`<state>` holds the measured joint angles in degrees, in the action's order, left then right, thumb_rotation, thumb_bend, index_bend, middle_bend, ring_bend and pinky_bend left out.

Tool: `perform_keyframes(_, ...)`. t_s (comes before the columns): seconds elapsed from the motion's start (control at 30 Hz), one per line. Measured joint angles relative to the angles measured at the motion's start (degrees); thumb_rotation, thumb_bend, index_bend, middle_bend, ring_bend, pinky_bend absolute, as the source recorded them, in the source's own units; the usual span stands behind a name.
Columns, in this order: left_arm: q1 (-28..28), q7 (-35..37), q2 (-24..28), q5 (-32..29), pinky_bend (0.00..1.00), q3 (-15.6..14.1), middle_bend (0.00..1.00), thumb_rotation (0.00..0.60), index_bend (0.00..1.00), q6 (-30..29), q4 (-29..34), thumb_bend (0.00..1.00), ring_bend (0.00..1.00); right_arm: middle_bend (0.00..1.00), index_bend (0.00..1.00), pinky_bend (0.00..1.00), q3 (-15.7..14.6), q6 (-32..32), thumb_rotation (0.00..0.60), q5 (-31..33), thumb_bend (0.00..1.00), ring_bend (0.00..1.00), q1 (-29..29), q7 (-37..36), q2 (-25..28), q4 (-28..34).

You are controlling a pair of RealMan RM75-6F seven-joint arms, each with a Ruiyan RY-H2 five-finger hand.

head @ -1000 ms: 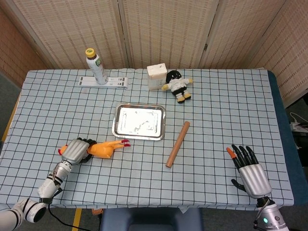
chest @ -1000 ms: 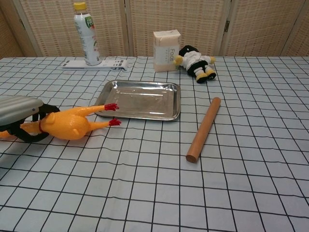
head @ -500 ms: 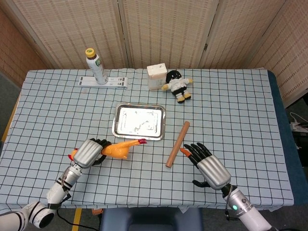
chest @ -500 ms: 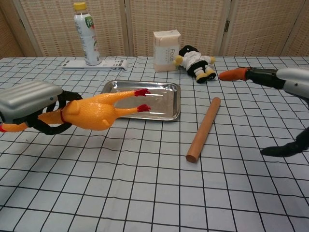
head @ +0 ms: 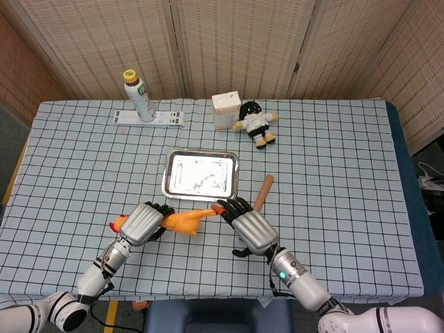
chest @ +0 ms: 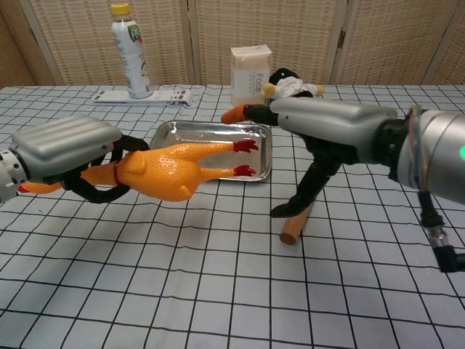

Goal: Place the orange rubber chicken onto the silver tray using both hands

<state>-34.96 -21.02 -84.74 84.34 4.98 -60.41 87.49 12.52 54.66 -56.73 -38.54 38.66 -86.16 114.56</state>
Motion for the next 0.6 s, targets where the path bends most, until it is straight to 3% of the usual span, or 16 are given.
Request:
perform_keyframes(0.2, -0.8, -0.5, 0.4, -1.8, 0.65, 0.6, 0.73, 0.6, 0.75, 1.0, 1.9, 0.78, 0.56, 0.0, 0.0, 0.0, 1.7, 1.3, 0.6, 8.5, 0.1, 0.0, -6.2, 3.1, -8.0, -6.0)
perform_keyframes(0.4, -1.3, -1.2, 0.4, -2.5, 0.65, 0.7, 0.73, 0.6, 0.75, 1.2, 3.4, 0.78, 0.56, 0.0, 0.04, 0.01, 3.4, 3.3, 0.6, 11.3, 0.1, 0.0, -10.5, 3.2, -13.8, -11.9)
perform_keyframes(0.53, -1.4, -1.2, 0.4, -2.7, 0.65, 0.5, 0.74, 0.6, 0.75, 1.0, 3.9, 0.78, 0.56, 0.07, 0.2, 0.18, 3.6, 4.4, 0.6, 11.3, 0.11, 0.04, -11.6, 2.4, -15.5, -13.8)
perform_keyframes(0.6, -1.5, -1.2, 0.4, -2.8, 0.65, 0.4, 0.74, 0.6, 0.75, 1.1, 4.2, 0.78, 0.56, 0.16, 0.31, 0.32, 3.7, 4.8, 0.6, 11.0, 0.12, 0.14, -11.8, 1.4, -16.4, -14.4)
